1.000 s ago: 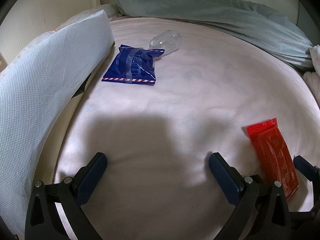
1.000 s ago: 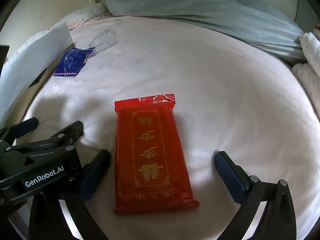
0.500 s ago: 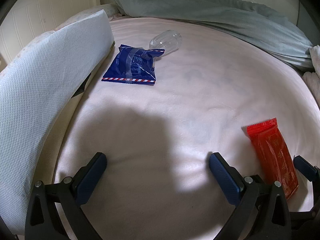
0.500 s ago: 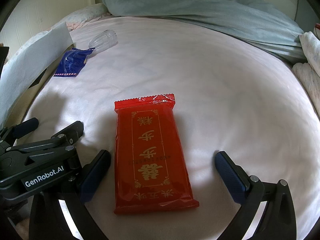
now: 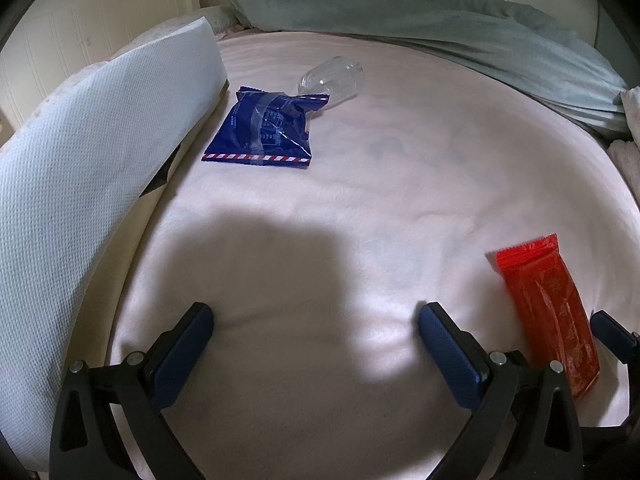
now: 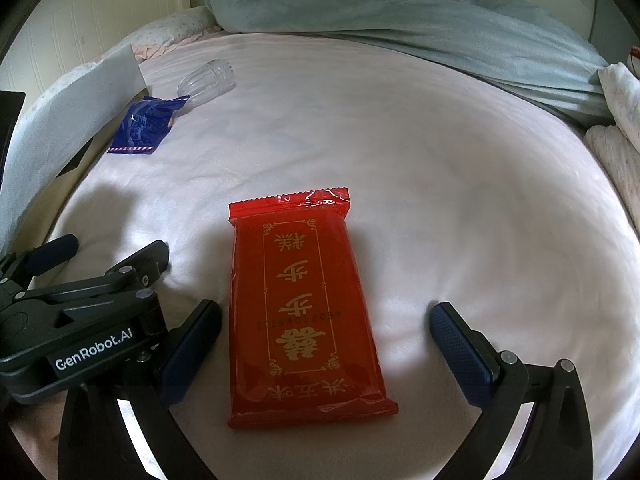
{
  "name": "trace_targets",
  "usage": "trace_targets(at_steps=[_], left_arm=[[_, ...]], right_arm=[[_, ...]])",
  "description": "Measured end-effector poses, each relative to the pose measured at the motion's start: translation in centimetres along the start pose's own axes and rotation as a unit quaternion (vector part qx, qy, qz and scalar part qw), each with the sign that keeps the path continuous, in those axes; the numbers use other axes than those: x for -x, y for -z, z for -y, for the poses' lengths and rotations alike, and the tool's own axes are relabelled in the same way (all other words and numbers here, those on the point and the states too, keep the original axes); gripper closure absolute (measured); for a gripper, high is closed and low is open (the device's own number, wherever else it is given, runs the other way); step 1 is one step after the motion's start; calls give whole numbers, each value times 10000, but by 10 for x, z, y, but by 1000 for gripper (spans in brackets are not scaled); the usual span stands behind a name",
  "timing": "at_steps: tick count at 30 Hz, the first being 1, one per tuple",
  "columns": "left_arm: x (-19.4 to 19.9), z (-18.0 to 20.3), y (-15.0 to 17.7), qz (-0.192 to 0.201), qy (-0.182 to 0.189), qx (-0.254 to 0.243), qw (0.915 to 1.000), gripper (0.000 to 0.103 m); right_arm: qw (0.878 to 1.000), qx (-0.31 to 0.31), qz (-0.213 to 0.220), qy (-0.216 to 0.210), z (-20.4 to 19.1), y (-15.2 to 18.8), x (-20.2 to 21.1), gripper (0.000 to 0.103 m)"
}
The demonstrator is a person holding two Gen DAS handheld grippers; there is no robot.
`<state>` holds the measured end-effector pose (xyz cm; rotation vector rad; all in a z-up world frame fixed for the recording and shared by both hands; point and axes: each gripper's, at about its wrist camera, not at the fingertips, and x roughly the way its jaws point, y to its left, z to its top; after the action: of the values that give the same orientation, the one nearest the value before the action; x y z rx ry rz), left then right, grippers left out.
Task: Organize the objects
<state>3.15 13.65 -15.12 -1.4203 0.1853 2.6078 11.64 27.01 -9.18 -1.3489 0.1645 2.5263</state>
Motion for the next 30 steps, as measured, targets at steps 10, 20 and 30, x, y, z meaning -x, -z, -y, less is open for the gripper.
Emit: trace_targets(at_steps=[10,20,30], left_arm=[[-1,-2,0,46,47,-23,10000,0],[0,-3,0,80,50,-22,10000,0],[1,-3,1,79,53,-23,10000,0]], right_arm=[[10000,3,-3,-4,-1,-1,-2,0],[10000,-4,1,-11,0,0,0,0],[10000,-5,-4,-3,-1,0,1,0]])
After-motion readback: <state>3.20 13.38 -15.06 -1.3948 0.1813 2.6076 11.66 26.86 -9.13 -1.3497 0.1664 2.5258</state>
